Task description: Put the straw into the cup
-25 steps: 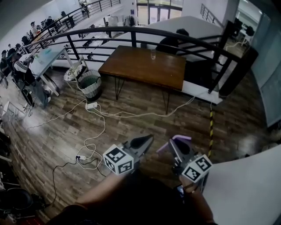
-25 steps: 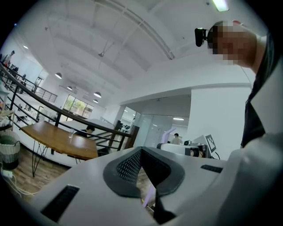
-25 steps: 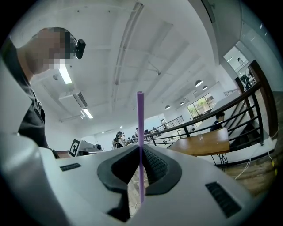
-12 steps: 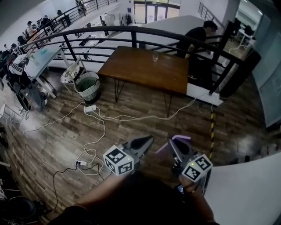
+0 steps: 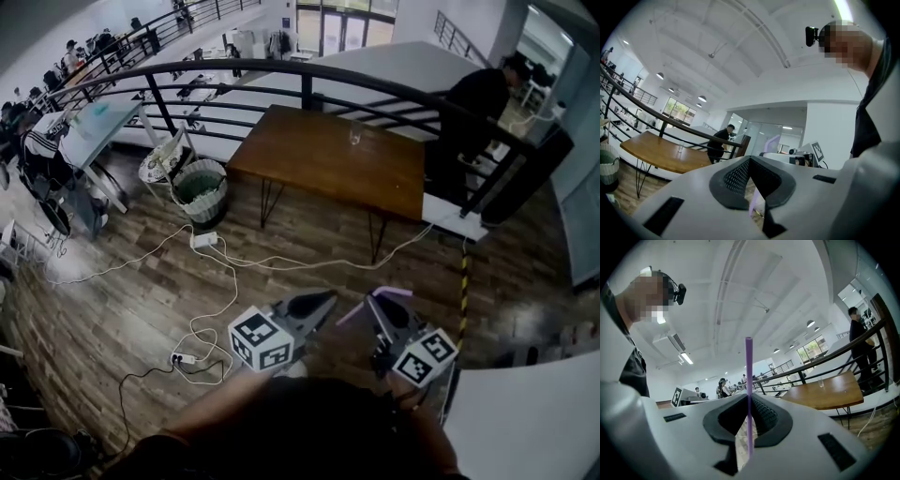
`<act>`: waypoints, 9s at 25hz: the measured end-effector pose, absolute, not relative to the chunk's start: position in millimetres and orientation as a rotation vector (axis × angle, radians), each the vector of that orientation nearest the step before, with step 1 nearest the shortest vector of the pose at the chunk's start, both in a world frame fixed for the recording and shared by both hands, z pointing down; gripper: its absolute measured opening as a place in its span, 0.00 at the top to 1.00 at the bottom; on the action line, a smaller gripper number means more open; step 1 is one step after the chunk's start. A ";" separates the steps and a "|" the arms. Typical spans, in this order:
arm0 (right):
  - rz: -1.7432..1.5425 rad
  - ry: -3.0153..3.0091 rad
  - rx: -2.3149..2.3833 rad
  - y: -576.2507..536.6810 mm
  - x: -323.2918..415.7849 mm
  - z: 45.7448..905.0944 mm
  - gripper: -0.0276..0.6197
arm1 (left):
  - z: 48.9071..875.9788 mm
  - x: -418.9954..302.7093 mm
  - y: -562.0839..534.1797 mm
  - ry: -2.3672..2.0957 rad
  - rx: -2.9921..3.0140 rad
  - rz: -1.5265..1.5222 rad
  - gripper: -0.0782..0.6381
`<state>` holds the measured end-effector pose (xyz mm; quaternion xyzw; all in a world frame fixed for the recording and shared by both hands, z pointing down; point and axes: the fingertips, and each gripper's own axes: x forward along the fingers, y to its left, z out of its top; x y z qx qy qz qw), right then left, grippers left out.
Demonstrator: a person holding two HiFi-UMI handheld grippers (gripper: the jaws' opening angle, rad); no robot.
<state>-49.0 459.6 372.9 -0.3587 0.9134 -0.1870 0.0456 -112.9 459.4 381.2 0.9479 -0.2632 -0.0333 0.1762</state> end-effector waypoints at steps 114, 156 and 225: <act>-0.693 2.758 -1.041 -105.1 1.8 387.6 0.91 | 399.6 -82.2 -95.0 -0.817 2.609 -0.034 0.88; -0.768 2.766 -0.964 -366.8 139.1 405.7 0.91 | 432.4 45.5 -330.8 -0.891 2.547 0.104 0.88; -0.912 2.751 -1.374 -605.6 75.7 615.3 0.91 | 611.4 -7.1 -530.9 -0.627 2.466 0.377 0.88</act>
